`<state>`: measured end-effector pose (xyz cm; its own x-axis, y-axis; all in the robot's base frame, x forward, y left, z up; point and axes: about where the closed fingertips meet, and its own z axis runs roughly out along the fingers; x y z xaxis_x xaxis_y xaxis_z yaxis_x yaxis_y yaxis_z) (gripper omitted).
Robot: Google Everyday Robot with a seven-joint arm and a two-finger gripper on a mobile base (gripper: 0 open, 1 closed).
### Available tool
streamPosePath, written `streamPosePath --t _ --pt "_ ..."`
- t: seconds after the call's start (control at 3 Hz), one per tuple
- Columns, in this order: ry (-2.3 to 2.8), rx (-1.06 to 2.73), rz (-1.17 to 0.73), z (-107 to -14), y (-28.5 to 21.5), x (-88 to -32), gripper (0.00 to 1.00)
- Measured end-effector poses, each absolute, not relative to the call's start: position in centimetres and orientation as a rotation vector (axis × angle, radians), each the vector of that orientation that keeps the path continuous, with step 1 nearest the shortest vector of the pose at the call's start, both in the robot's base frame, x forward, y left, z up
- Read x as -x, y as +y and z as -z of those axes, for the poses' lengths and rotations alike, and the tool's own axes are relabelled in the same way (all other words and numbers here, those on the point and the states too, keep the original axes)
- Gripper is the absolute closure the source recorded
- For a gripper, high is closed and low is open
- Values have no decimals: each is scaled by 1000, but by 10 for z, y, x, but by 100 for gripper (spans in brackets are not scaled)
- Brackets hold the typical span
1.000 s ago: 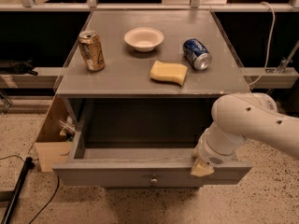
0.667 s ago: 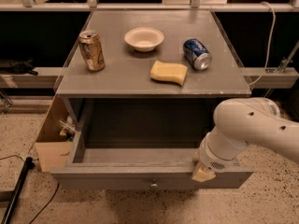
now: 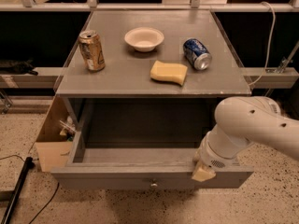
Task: Open top drawer
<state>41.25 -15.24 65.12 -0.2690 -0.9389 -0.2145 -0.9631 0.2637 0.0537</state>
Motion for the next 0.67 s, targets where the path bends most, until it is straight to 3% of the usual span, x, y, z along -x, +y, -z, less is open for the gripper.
streamPosePath --t 0.67 --pt "2371 1805 -280 -648 -151 -371 100"
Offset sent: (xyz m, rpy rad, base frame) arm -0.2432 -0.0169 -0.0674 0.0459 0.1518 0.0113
